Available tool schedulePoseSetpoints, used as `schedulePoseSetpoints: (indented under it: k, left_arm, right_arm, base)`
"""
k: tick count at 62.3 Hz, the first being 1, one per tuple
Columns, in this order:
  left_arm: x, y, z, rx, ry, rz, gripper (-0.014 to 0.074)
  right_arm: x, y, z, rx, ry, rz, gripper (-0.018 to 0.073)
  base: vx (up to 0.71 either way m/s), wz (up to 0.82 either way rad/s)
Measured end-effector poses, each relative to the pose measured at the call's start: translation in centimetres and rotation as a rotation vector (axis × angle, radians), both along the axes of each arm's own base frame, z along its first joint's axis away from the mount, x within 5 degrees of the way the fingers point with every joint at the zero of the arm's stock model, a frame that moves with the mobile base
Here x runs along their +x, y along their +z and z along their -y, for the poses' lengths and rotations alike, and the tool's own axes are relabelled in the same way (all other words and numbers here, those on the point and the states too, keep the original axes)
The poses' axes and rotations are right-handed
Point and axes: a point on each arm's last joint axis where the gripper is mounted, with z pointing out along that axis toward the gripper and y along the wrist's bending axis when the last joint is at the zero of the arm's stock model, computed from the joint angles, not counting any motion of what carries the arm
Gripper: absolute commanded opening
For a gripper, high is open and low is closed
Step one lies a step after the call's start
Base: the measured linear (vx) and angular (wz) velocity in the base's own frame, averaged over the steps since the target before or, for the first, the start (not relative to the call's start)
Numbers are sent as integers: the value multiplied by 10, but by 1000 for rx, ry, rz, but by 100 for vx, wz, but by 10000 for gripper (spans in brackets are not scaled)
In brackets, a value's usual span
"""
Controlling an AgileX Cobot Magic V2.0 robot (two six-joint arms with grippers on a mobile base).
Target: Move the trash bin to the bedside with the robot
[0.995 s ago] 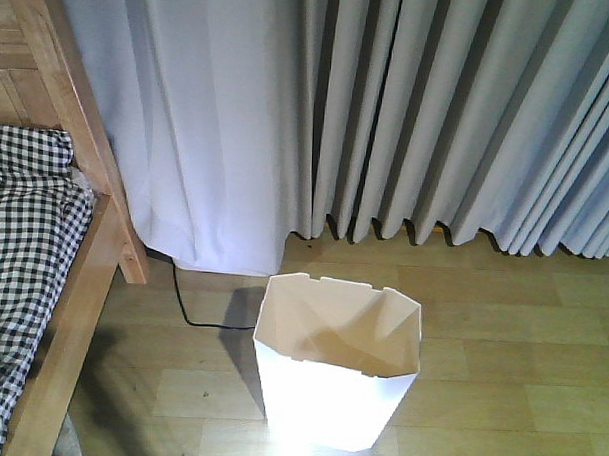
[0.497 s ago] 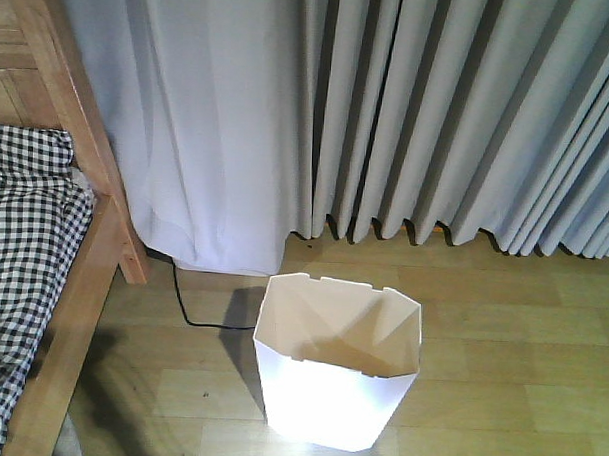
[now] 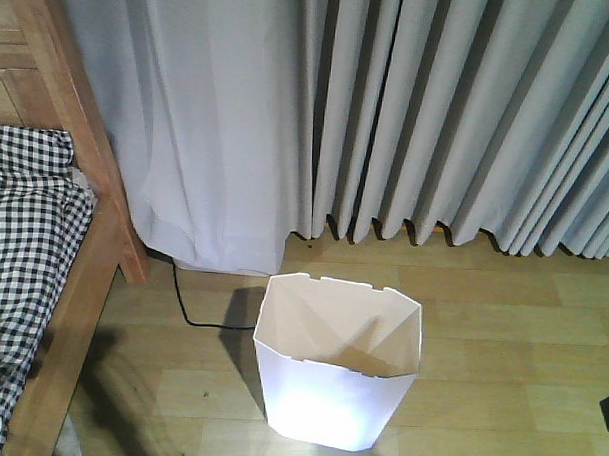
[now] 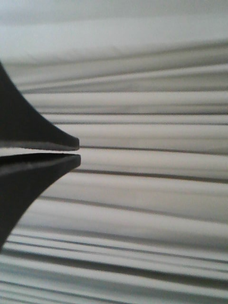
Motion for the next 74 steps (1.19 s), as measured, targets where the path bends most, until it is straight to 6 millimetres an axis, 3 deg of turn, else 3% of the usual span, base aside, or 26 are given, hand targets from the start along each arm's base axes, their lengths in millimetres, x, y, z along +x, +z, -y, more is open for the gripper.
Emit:
schedulePoseSetpoints:
  k: [74]
  left_arm:
    - [0, 0, 0, 0, 0, 0, -6]
  right_arm:
    - [0, -2, -1, 7, 12, -24, -11]
  base:
    - [0, 0]
